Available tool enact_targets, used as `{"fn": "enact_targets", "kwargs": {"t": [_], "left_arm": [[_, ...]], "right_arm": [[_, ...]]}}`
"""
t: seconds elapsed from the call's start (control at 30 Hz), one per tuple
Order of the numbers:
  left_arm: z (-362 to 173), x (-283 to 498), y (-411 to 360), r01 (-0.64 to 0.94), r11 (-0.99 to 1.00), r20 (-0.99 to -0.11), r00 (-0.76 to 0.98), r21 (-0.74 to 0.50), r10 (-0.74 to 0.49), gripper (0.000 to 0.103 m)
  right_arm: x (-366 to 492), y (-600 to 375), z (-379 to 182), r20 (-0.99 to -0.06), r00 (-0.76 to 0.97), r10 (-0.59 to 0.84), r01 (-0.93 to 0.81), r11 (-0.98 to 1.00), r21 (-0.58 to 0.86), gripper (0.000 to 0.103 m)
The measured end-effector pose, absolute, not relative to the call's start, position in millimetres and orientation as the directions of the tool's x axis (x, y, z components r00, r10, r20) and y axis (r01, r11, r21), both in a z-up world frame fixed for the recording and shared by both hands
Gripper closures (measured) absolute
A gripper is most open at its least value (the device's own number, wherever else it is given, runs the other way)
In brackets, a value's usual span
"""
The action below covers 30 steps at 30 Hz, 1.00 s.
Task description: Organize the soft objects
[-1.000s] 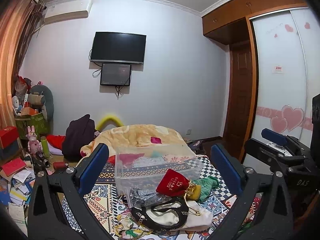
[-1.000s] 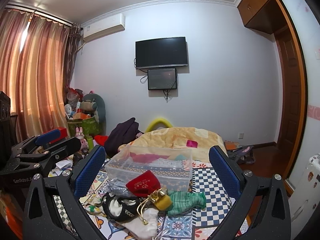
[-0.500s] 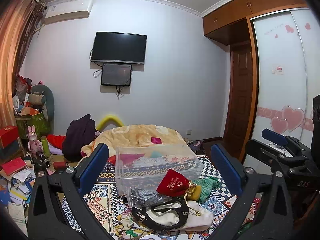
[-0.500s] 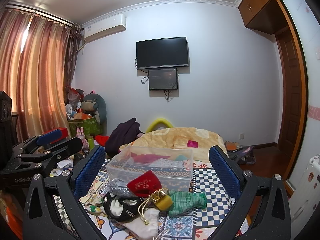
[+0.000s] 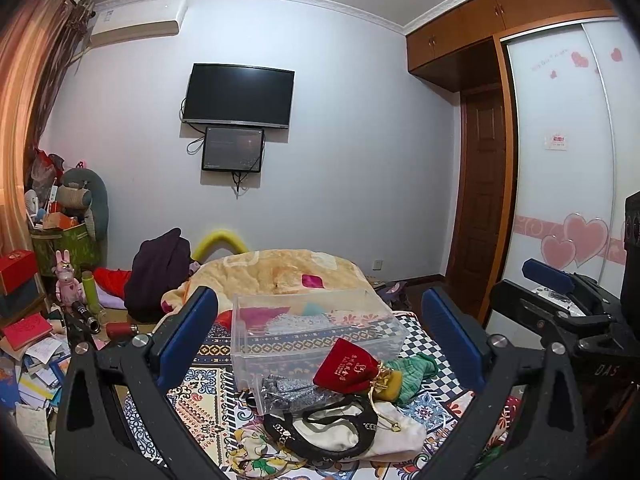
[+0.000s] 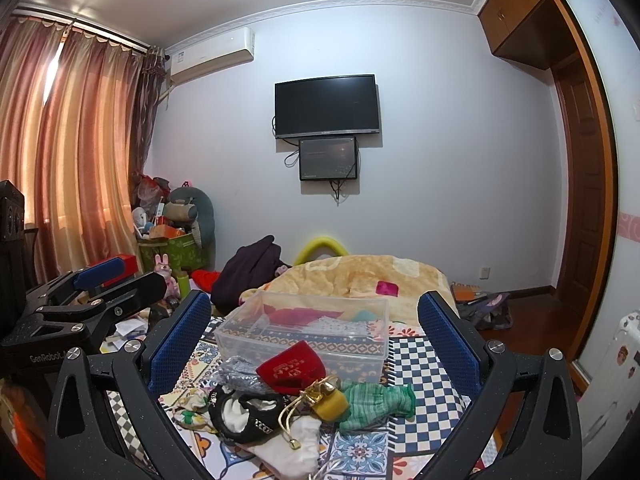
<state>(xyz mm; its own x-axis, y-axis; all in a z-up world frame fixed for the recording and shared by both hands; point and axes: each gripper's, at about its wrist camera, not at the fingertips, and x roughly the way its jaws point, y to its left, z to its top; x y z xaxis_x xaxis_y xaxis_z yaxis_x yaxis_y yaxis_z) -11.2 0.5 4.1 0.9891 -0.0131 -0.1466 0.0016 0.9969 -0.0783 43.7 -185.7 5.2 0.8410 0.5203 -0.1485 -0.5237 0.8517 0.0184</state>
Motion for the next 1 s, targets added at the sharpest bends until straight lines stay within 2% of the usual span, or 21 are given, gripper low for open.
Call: {"fn": "enact_targets", "kwargs": {"t": [0.6,0.8,1.0], "left_arm": [[0,-7,1,-0.002,0.997,-0.166,0.986,-0.080,-0.011,0.000],[-20,20,10,-0.001,0.995,-0.259,0.966,-0.103,-0.026,0.000],[-52,52,21,-0.023,0.992,-0.366,0.930,-0.127,-0.025,0.000]], "right_arm": [[52,-187,-2,-0.169,0.848,0.502,-0.505,0.862,0.024,0.000],[70,-190,-15,-0.213,0.843,0.493,-0.496,0.867,0.046,0.000],[100,-186,-42,-0.318,0.807,0.498,-0.500,0.862,0.079,0.000]]}}
